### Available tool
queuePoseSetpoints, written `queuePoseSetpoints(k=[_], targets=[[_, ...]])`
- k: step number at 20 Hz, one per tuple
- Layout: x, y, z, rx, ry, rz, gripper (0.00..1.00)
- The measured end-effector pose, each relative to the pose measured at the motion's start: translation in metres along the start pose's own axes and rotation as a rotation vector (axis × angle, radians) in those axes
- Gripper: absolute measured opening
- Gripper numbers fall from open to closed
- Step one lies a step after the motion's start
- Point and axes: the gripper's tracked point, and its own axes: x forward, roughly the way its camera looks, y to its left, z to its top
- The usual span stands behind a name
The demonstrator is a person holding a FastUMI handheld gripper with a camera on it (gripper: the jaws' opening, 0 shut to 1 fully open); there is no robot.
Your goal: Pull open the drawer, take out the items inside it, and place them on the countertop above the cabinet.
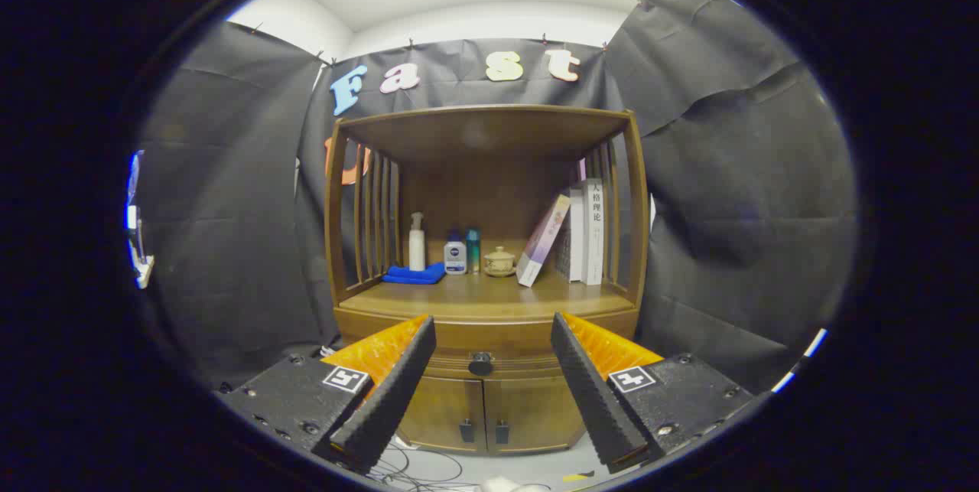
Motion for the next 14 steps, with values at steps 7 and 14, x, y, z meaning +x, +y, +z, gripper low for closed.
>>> queuePoseSetpoints(k=[7, 14], targets=[[0.001, 0.001, 0.001, 0.004, -0.003, -0.003, 0.99], [0.019, 0.005, -0.007, -0.008, 0.002, 0.001, 0.99]])
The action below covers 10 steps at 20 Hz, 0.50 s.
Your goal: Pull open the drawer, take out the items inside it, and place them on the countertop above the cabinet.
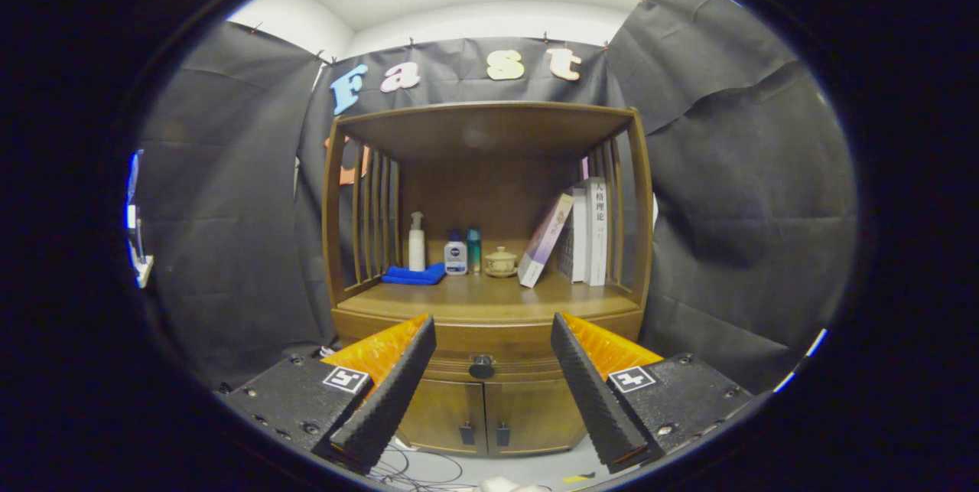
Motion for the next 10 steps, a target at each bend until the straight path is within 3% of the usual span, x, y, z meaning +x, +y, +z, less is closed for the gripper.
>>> queuePoseSetpoints(k=[10], targets=[[0.095, 0.014, -0.084, -0.018, 0.067, 0.009, 0.99]])
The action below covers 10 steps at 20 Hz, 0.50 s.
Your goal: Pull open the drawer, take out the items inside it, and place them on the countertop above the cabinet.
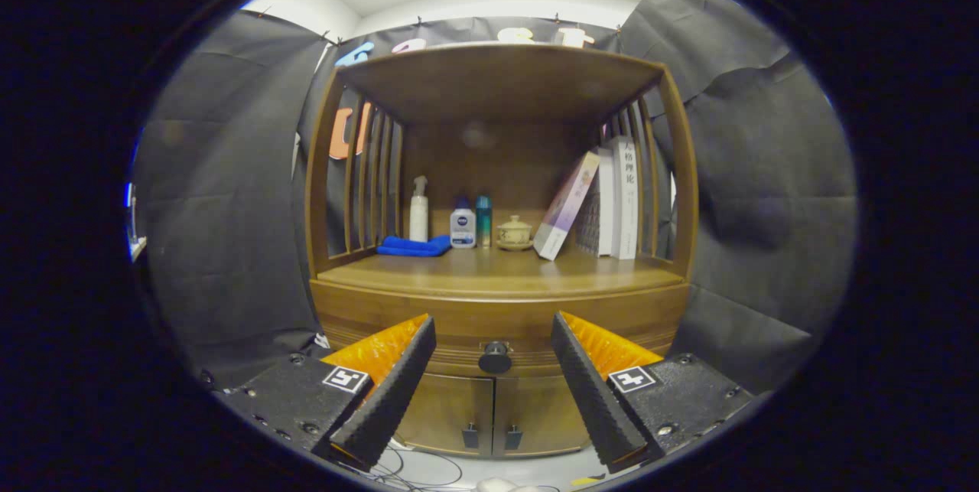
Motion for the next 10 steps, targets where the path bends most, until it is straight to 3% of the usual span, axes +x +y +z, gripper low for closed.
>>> queuePoseSetpoints(k=[7, 10], targets=[[0.074, -0.011, -0.068, 0.010, 0.088, -0.039, 0.99], [0.091, -0.012, -0.077, 0.009, 0.104, -0.039, 0.97]])
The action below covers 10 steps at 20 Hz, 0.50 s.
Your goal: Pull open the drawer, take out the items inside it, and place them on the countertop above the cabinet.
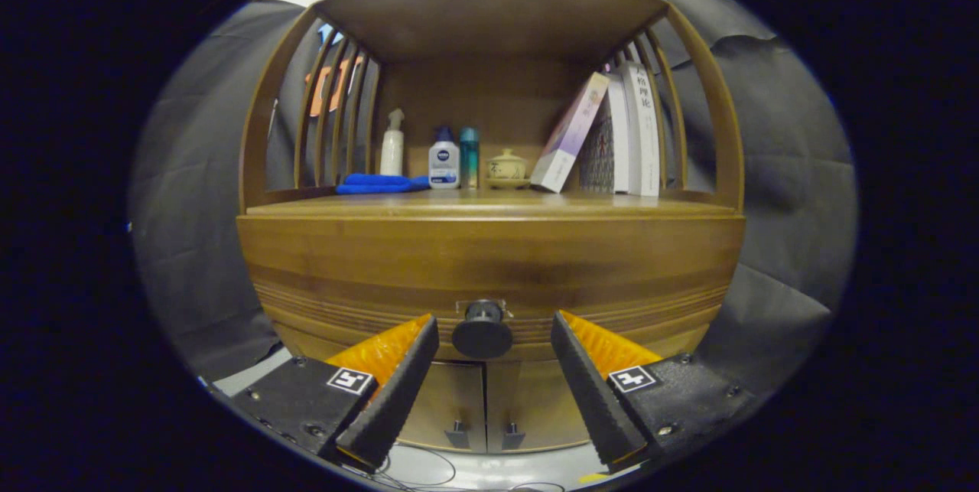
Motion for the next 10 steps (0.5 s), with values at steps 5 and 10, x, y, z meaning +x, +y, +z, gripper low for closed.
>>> queuePoseSetpoints(k=[5, 10], targets=[[0.015, 0.006, -0.001, 0.012, 0.000, 0.009, 0.82], [0.023, 0.005, -0.005, 0.019, 0.016, -0.018, 0.55]])
